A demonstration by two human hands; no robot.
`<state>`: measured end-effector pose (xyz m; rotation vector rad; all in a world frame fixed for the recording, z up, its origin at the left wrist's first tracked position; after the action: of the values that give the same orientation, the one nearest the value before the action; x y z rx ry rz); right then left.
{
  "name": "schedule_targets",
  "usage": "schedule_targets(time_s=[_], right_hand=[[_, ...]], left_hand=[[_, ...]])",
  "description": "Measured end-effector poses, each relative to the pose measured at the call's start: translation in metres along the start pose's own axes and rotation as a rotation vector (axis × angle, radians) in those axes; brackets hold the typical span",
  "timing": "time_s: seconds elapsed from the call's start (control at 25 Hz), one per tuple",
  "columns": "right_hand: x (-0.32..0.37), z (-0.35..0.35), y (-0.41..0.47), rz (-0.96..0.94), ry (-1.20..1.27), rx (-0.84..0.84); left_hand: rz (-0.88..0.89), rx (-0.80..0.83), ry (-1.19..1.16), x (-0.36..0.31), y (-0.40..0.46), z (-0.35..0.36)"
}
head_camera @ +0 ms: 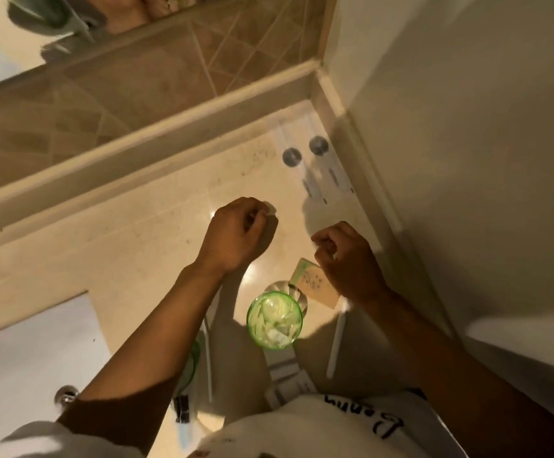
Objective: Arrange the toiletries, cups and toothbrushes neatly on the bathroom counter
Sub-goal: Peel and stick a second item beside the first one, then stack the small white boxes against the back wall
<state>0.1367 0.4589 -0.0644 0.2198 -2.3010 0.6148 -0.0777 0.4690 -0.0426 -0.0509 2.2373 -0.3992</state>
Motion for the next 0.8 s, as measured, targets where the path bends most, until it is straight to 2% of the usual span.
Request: schedule_targets(time_s=[0.08, 0.2, 0.52, 0.68, 0.8], right_hand=[[-0.006, 0.004, -0.017, 0.029, -0.042, 0.064], [-0.006, 0.004, -0.042, 0.003, 0.001, 0.068], [-0.007, 0.02, -0.098, 0.007, -0.077, 0.042], [0.004, 0.066, -0.123, 0.015, -0.218, 0.4], [0.012, 0.099, -0.138, 0.037, -0.201, 0.496]], left_hand=[[-0.113, -0.035, -0.109, 0.011, -0.035, -0.002], [-0.257, -0.101, -0.263, 0.022, -0.085, 0.002], [-0.448, -0.198, -0.476, 0.019, -0.201, 0.049], [-0.535, -0.132, -0.597, 0.023, -0.237, 0.095], [-0.602, -0.035, -0.555, 0.034, -0.253, 0.12]])
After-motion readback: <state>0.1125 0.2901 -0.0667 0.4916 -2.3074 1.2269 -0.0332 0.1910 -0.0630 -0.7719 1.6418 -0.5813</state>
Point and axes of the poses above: each hand's wrist, its own y-axis towards the middle knuckle, its own z-axis out of the palm, x = y × z, the point moved 7 cm from there along y, towards the middle knuckle, and after that the axes turned 10 degrees about x, right-handed, at the moved point
